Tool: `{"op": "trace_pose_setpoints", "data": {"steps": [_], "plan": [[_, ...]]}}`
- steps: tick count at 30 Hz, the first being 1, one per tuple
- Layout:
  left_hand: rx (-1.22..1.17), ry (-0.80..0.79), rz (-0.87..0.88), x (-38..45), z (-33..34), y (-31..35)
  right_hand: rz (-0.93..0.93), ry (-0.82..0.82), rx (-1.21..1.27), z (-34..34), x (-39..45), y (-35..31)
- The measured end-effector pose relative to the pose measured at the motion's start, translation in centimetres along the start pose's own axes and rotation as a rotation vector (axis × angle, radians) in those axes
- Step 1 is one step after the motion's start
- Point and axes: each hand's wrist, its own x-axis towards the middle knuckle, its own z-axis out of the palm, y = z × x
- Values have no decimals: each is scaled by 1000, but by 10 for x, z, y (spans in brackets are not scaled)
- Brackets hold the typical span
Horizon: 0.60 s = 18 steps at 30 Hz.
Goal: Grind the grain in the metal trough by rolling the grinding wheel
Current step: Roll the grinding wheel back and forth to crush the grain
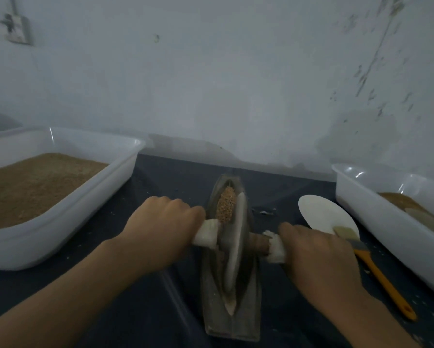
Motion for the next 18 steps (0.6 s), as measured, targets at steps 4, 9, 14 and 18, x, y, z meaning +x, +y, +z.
{"op": "trace_pose_setpoints", "data": {"steps": [4,9,14,18], "plan": [[-1,-28,-104,27,23,-7,53,-41,-58,27,34,4],[-20,-32,-177,57,39,-15,97,-118,-163,54,69,10],[-4,-67,-116,29,16,-5,51,-78,-12,25,34,4],[16,-52,-33,-3,-6,3,4,-84,23,-7,1,-2]]}}
